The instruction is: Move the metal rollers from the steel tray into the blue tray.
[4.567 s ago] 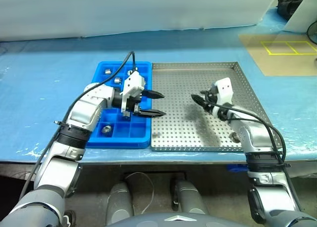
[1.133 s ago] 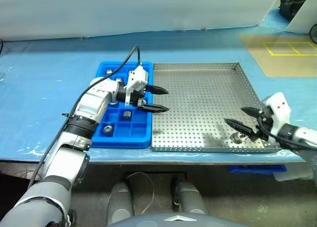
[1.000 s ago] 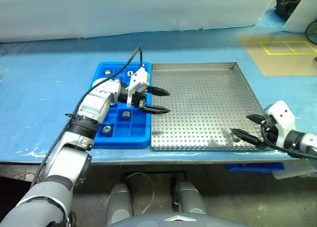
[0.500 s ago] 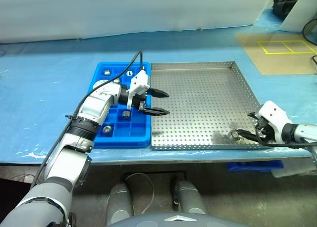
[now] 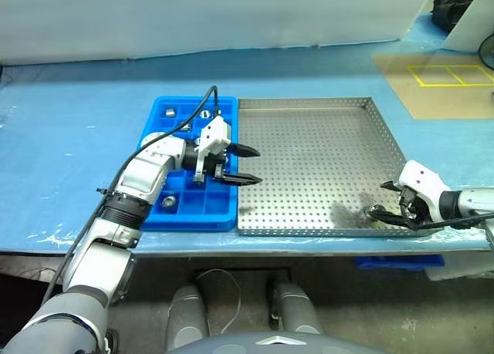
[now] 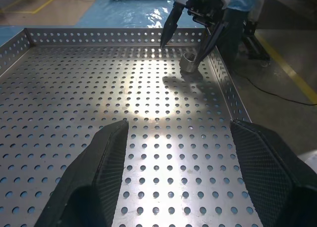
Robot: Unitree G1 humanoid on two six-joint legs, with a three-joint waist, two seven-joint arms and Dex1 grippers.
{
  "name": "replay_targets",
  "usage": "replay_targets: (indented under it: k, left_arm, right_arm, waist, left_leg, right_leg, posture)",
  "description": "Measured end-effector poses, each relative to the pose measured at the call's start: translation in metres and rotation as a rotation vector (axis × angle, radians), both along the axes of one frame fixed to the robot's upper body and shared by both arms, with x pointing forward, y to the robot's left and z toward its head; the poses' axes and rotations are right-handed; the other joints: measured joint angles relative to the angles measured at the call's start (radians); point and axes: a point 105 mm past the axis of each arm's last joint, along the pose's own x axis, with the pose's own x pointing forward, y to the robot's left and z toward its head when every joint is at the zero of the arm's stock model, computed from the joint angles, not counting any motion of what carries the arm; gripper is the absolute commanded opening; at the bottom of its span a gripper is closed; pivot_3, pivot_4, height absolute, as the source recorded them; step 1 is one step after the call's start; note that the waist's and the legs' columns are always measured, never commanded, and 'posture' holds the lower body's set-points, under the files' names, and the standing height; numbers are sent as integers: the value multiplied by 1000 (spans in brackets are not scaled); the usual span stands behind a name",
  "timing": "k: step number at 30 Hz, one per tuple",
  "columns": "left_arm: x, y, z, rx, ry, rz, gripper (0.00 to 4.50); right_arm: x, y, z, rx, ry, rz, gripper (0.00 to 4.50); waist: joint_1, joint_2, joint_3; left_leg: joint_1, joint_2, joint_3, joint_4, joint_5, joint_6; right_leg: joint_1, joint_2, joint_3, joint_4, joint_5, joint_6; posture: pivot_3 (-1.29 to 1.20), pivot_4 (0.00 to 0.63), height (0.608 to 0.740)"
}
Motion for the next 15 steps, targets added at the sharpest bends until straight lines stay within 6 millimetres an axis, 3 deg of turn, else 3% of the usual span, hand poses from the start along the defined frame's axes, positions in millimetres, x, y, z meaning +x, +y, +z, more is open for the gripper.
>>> replay_targets:
  k: [12, 15]
  left_arm:
    - [0, -1, 0, -3, -2, 6, 3482]
    - [0, -1, 0, -4, -3, 4, 3482]
  right_arm:
    - [-1, -3, -7, -34, 19, 4, 4178]
    - [-2, -2, -11, -32, 31, 15, 3286]
  waist:
    - [-1, 0, 0]
    - [-1, 0, 0]
  left_leg:
    - [0, 0, 0, 0, 0, 0]
    - [0, 0, 0, 0, 0, 0]
  right_leg:
    - [0, 0, 0, 0, 0, 0]
    - [0, 0, 0, 0, 0, 0]
  posture:
    - [-354, 150, 740]
    - [-350, 150, 740]
